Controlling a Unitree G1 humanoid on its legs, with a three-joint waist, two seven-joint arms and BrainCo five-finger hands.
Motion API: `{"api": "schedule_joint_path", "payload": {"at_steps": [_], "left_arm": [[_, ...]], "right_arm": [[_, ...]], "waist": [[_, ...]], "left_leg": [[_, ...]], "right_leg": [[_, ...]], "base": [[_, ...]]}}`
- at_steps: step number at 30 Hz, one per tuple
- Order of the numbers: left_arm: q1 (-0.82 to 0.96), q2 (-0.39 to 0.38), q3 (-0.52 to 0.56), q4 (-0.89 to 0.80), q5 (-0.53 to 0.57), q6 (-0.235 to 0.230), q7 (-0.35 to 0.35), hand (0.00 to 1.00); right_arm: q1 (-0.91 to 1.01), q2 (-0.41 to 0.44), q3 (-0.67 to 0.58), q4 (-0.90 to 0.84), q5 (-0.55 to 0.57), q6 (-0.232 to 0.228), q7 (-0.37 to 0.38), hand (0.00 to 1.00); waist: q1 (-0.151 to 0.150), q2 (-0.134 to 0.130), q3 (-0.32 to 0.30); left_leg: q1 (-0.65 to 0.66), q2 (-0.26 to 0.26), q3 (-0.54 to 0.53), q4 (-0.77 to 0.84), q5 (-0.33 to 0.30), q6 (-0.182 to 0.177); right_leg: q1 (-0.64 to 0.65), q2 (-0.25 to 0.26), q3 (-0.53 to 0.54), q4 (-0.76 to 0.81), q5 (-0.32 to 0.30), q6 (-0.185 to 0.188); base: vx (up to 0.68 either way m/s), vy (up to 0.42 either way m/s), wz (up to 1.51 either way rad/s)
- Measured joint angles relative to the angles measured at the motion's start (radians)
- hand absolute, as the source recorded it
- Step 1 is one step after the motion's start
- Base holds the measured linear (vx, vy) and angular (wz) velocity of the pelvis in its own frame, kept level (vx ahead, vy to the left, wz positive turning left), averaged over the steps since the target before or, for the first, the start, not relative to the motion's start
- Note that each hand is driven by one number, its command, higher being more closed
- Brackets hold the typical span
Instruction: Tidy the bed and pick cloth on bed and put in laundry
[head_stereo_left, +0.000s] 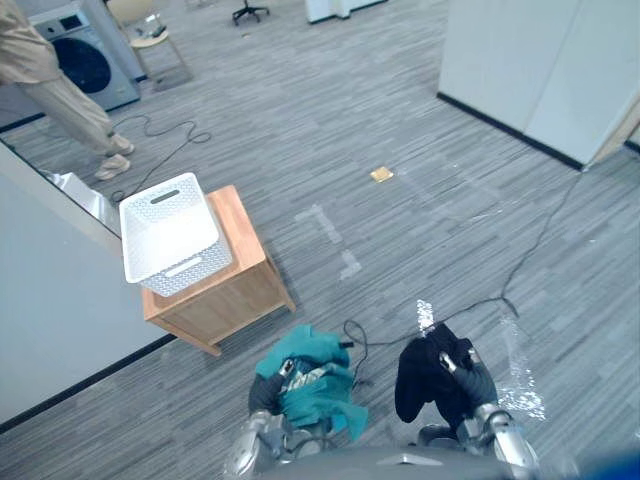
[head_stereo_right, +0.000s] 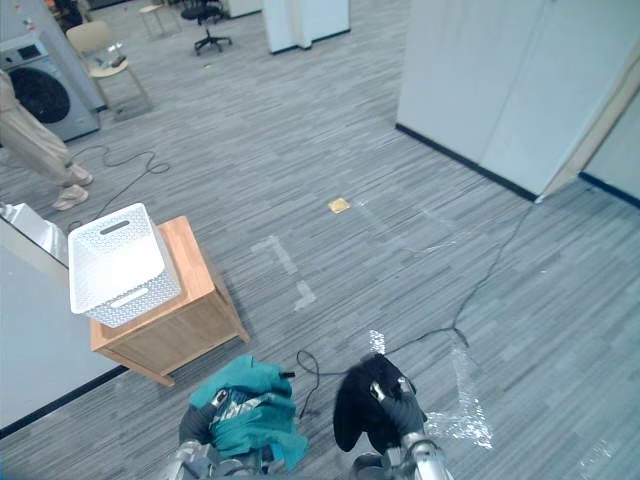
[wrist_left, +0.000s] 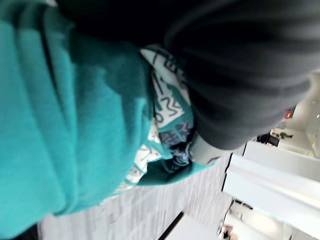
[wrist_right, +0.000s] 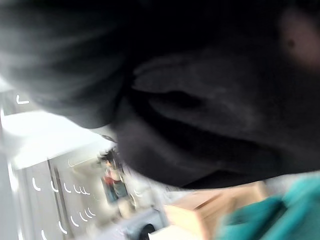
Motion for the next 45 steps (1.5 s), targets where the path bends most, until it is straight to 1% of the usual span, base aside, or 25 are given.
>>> {"api": "schedule_joint_path", "payload": {"at_steps": [2, 3, 4, 6, 8, 12, 13, 14, 15, 17, 18, 19, 22, 23, 25, 26, 29, 30, 32, 34, 36, 38, 42, 43, 45], "left_arm": [[-0.009, 0.0, -0.001, 0.0, 0.0, 0.0, 0.0, 1.0], [-0.018, 0.018, 0.009, 0.015, -0.001, 0.003, 0.001, 1.0], [-0.025, 0.023, 0.013, 0.022, -0.001, 0.005, 0.001, 1.0], [-0.063, 0.022, 0.008, 0.029, 0.0, 0.011, -0.001, 1.0], [-0.071, 0.022, 0.007, 0.029, 0.0, 0.024, -0.009, 1.0], [-0.041, 0.048, 0.008, 0.027, 0.013, 0.03, -0.023, 1.0], [-0.038, 0.052, 0.0, 0.027, 0.015, 0.032, -0.021, 1.0], [-0.034, 0.062, -0.011, 0.027, 0.025, 0.032, -0.017, 1.0], [-0.034, 0.064, -0.02, 0.027, 0.031, 0.033, -0.012, 1.0], [-0.052, 0.074, -0.035, 0.025, 0.03, 0.045, 0.009, 1.0], [-0.063, 0.075, -0.039, 0.027, 0.03, 0.047, 0.014, 1.0], [-0.114, 0.069, -0.057, 0.03, 0.028, 0.06, 0.036, 1.0], [-0.15, 0.07, -0.061, 0.06, 0.03, 0.065, 0.057, 1.0], [-0.159, 0.063, -0.059, 0.062, 0.029, 0.061, 0.067, 1.0], [-0.127, 0.055, -0.056, 0.065, 0.019, 0.039, 0.062, 1.0], [-0.098, 0.044, -0.057, 0.067, 0.01, 0.023, 0.048, 1.0], [-0.07, 0.017, -0.06, 0.067, 0.006, -0.01, 0.023, 1.0], [-0.043, 0.01, -0.059, 0.068, -0.009, -0.028, 0.015, 1.0], [-0.023, 0.004, -0.058, 0.068, -0.023, -0.029, 0.008, 1.0], [-0.005, 0.005, -0.054, 0.067, -0.09, -0.029, -0.02, 1.0], [0.01, 0.005, -0.044, 0.051, -0.128, -0.032, -0.047, 1.0], [0.036, 0.012, -0.031, -0.003, -0.129, -0.049, -0.071, 1.0], [0.067, 0.008, -0.03, -0.083, -0.168, -0.06, -0.088, 1.0], [0.077, 0.008, -0.029, -0.095, -0.179, -0.067, -0.087, 1.0], [0.069, 0.004, -0.028, -0.111, -0.196, -0.073, -0.086, 1.0]], "right_arm": [[-0.025, -0.001, -0.042, 0.055, -0.115, 0.01, -0.099, 1.0], [-0.054, 0.0, -0.044, 0.108, -0.153, 0.011, -0.14, 1.0], [-0.063, 0.005, -0.043, 0.116, -0.155, 0.012, -0.149, 1.0], [-0.079, 0.006, -0.047, 0.116, -0.144, 0.024, -0.164, 1.0], [-0.088, 0.006, -0.047, 0.113, -0.133, 0.051, -0.162, 1.0], [-0.11, 0.017, -0.033, 0.09, -0.061, 0.147, -0.139, 1.0], [-0.109, 0.016, -0.013, 0.084, -0.057, 0.17, -0.135, 1.0], [-0.101, 0.01, 0.008, 0.077, -0.048, 0.185, -0.122, 1.0], [-0.092, 0.01, 0.011, 0.078, 0.019, 0.187, -0.075, 1.0], [-0.053, 0.013, 0.021, 0.078, 0.092, 0.334, -0.055, 1.0], [-0.047, 0.013, 0.022, 0.091, 0.093, 0.343, -0.058, 1.0], [-0.019, 0.001, 0.019, 0.144, 0.138, 0.166, -0.014, 1.0], [-0.018, 0.025, 0.011, 0.131, 0.181, 0.197, -0.027, 1.0], [0.001, 0.042, 0.027, 0.126, 0.138, 0.019, -0.045, 1.0], [0.009, 0.046, 0.074, 0.005, 0.115, -0.061, -0.064, 1.0], [-0.007, 0.054, 0.087, -0.094, 0.12, -0.076, -0.068, 1.0], [-0.009, 0.056, 0.076, -0.19, 0.199, -0.062, -0.044, 1.0], [0.001, 0.052, 0.075, -0.202, 0.178, -0.076, -0.067, 1.0], [0.002, 0.044, 0.076, -0.194, 0.165, -0.104, -0.066, 1.0], [0.0, 0.035, 0.076, -0.185, 0.155, -0.142, -0.028, 1.0], [-0.001, 0.029, 0.077, -0.18, 0.157, -0.145, 0.018, 1.0], [-0.014, 0.008, 0.073, -0.168, 0.159, -0.135, 0.052, 1.0], [-0.022, 0.001, 0.063, -0.153, 0.156, -0.089, 0.06, 1.0], [-0.017, 0.006, 0.069, -0.148, 0.232, -0.023, 0.128, 1.0], [0.003, 0.006, 0.068, -0.106, 0.235, -0.02, 0.152, 1.0]], "waist": [[0.007, 0.013, -0.007], [0.025, -0.007, -0.007], [0.03, -0.02, -0.013], [0.023, -0.047, -0.014], [0.033, -0.047, -0.015], [0.035, -0.055, -0.026], [0.034, -0.066, -0.03], [0.03, -0.064, -0.03], [0.029, -0.061, -0.03], [-0.006, -0.06, -0.031], [-0.014, -0.06, -0.028], [-0.033, -0.05, -0.019], [-0.049, -0.054, -0.022], [-0.03, -0.064, -0.026], [-0.017, -0.061, -0.025], [-0.018, -0.039, -0.018], [-0.014, -0.035, -0.011], [0.007, -0.039, -0.016], [0.005, -0.024, -0.026], [0.001, -0.002, -0.036], [0.003, 0.008, -0.033], [0.011, -0.015, -0.017], [0.035, -0.021, -0.01], [0.036, -0.018, -0.009], [0.032, 0.0, -0.018]], "left_leg": [[0.054, -0.065, 0.067, -0.407, 0.204, 0.026], [0.069, -0.089, 0.066, -0.445, 0.277, 0.165], [0.071, -0.103, 0.064, -0.449, 0.267, 0.157], [0.058, -0.141, 0.03, -0.433, 0.237, 0.21], [0.07, -0.146, 0.028, -0.413, 0.213, 0.229], [0.219, -0.148, -0.017, -0.416, 0.093, 0.202], [0.268, -0.157, -0.034, -0.432, 0.072, 0.195], [0.32, -0.159, -0.055, -0.445, 0.048, 0.187], [0.339, -0.158, -0.069, -0.45, 0.041, 0.184], [0.404, -0.153, -0.155, -0.459, 0.02, 0.179], [0.414, -0.149, -0.176, -0.457, 0.015, 0.18], [0.435, -0.125, -0.268, -0.443, -0.001, 0.165], [0.439, -0.089, -0.359, -0.429, -0.037, 0.116], [0.438, -0.066, -0.387, -0.394, -0.08, 0.086], [0.435, -0.023, -0.405, -0.336, -0.143, 0.04], [0.438, 0.019, -0.387, -0.311, -0.167, 0.017], [0.454, 0.055, -0.36, -0.266, -0.172, 0.005], [0.453, 0.07, -0.367, -0.217, -0.172, 0.004], [0.419, 0.093, -0.396, -0.133, -0.171, 0.003], [0.297, 0.119, -0.438, 0.098, -0.094, -0.031], [0.164, 0.157, -0.433, 0.347, 0.087, -0.047], [0.072, 0.151, -0.383, 0.519, 0.055, -0.023], [0.011, 0.072, -0.228, 0.277, -0.01, -0.022], [0.019, 0.063, -0.141, 0.116, 0.0, -0.02], [0.026, 0.05, 0.048, -0.13, 0.088, -0.013]], "right_leg": [[0.081, 0.035, -0.021, -0.083, 0.027, 0.049], [0.125, 0.041, -0.013, -0.126, 0.03, 0.07], [0.135, 0.032, -0.016, -0.14, 0.038, 0.085], [0.133, 0.011, -0.019, -0.144, 0.105, 0.133], [0.133, 0.011, -0.004, -0.104, 0.151, 0.148], [0.03, -0.046, 0.029, 0.329, 0.356, 0.181], [-0.055, -0.099, 0.035, 0.556, 0.357, 0.166], [-0.162, -0.14, 0.034, 0.733, 0.281, 0.108], [-0.198, -0.144, 0.032, 0.767, 0.25, 0.094], [-0.351, -0.137, 0.055, 0.746, 0.139, 0.102], [-0.373, -0.133, 0.065, 0.713, 0.123, 0.1], [-0.43, -0.097, 0.092, 0.485, 0.11, 0.097], [-0.44, -0.064, 0.147, 0.136, 0.182, 0.122], [-0.438, -0.06, 0.175, -0.039, 0.255, 0.127], [-0.421, -0.041, 0.177, -0.116, 0.397, 0.139], [-0.428, -0.012, 0.16, -0.07, 0.431, 0.135], [-0.452, -0.016, 0.125, 0.12, 0.339, 0.075], [-0.465, -0.017, 0.112, 0.216, 0.258, 0.06], [-0.456, -0.001, 0.083, 0.233, 0.215, 0.047], [-0.424, 0.039, 0.046, 0.192, 0.199, 0.037], [-0.329, 0.092, 0.02, 0.089, 0.198, 0.036], [-0.193, 0.108, 0.003, -0.009, 0.198, 0.035], [-0.062, 0.097, -0.037, -0.128, 0.208, 0.0], [-0.04, 0.097, -0.048, -0.156, 0.215, -0.011], [-0.002, 0.102, -0.111, -0.199, 0.205, 0.007]], "base": [[0.55, 0.085, 0.03], [0.59, 0.117, -0.05], [0.49, 0.113, 0.17], [0.48, 0.121, 0.6], [0.45, 0.127, 0.35], [0.42, 0.116, 0.34], [0.47, 0.068, 0.29], [0.38, 0.048, 0.3], [0.36, 0.02, 0.46], [0.37, -0.059, 1.03], [0.52, -0.195, 1.73], [0.37, -0.188, 1.46], [0.34, -0.246, 1.12], [0.41, -0.362, 0.82], [0.43, -0.394, 0.37], [0.48, -0.438, 0.47], [0.36, -0.321, 0.51], [0.32, -0.305, 0.31], [0.28, -0.281, 0.21], [0.28, -0.263, 0.2], [0.22, -0.171, 0.18], [0.3, -0.121, 0.28], [0.27, -0.049, 0.13], [0.3, 0.062, 0.37], [0.39, 0.102, 0.77]]}}
